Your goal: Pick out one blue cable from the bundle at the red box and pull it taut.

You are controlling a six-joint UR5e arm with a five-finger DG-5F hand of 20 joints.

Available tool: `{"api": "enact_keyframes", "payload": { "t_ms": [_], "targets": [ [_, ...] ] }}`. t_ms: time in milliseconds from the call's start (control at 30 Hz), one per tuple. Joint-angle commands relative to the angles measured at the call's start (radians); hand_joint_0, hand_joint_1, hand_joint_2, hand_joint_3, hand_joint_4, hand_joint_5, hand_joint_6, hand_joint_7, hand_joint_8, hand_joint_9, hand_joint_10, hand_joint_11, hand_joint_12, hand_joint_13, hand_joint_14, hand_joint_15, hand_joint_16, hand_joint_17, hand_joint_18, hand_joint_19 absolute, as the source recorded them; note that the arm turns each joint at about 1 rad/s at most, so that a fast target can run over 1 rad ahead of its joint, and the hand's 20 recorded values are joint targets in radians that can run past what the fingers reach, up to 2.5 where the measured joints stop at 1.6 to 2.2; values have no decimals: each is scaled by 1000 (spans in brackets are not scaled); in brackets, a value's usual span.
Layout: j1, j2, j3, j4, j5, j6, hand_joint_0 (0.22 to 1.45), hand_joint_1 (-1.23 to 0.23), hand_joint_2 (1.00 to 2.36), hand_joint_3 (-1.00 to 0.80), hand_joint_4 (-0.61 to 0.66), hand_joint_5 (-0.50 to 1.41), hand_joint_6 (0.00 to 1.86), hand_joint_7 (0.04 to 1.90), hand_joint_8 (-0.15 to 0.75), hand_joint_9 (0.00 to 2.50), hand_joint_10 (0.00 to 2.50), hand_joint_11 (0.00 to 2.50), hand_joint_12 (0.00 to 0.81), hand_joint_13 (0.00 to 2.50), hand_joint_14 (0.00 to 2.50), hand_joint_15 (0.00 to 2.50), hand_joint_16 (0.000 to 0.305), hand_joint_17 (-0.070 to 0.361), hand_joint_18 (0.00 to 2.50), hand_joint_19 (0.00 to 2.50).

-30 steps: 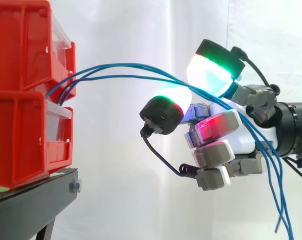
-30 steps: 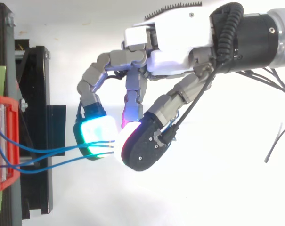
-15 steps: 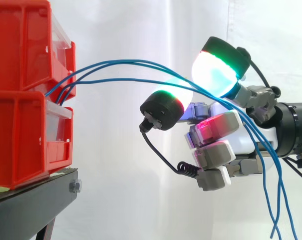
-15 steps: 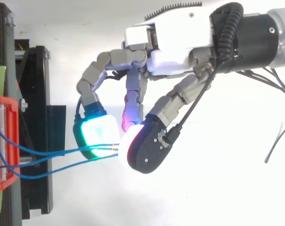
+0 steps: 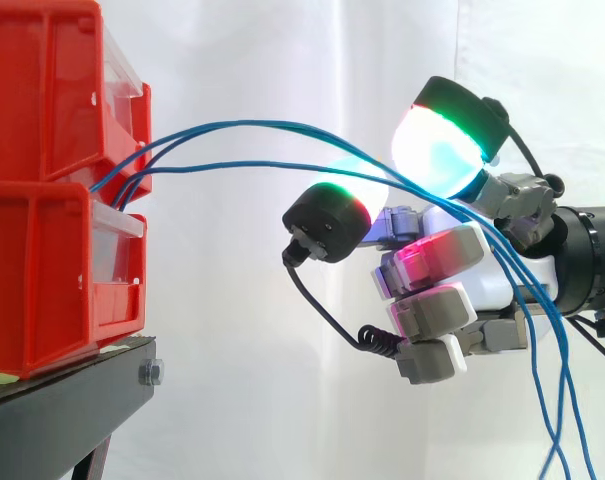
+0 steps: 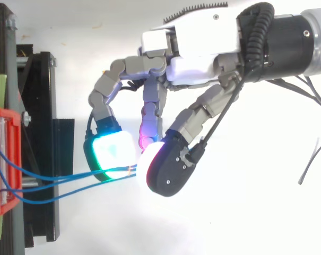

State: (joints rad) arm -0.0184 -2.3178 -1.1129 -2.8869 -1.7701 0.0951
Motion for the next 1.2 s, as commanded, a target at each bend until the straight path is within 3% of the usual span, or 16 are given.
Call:
{"api": "enact_keyframes", "payload": {
  "t_ms": [0, 400, 633, 833, 967, 1167],
  "targets": [
    [0, 0, -1, 0, 0, 0, 608, -787, 1005, -433, -39, -76, 918, 887, 243, 1417, 26, 685, 335, 1195, 24, 645, 42, 95, 1008, 699],
    [-2, 0, 1, 3, 0, 0, 564, -617, 1011, -281, 15, -64, 894, 832, 273, 1426, 23, 618, 376, 1207, 23, 610, 52, 117, 1024, 679],
    [-3, 0, 1, 6, 0, 0, 555, -601, 1011, -230, 20, -56, 882, 849, 288, 1458, 20, 602, 389, 1224, 23, 602, 55, 125, 1053, 655],
    [-3, 0, -1, 3, 0, 0, 567, -484, 1009, -279, 56, -54, 872, 855, 283, 1464, 22, 602, 383, 1226, 22, 600, 55, 123, 1041, 671],
    [-2, 0, -1, 3, 0, 0, 540, -422, 1005, -433, 28, -62, 872, 870, 262, 1433, 25, 643, 354, 1186, 26, 636, 46, 104, 956, 731],
    [-3, 0, -1, 2, 0, 0, 456, -454, 1000, -500, 50, -55, 848, 897, 285, 1459, 21, 617, 381, 1227, 23, 608, 53, 119, 1031, 668]
  ]
}}
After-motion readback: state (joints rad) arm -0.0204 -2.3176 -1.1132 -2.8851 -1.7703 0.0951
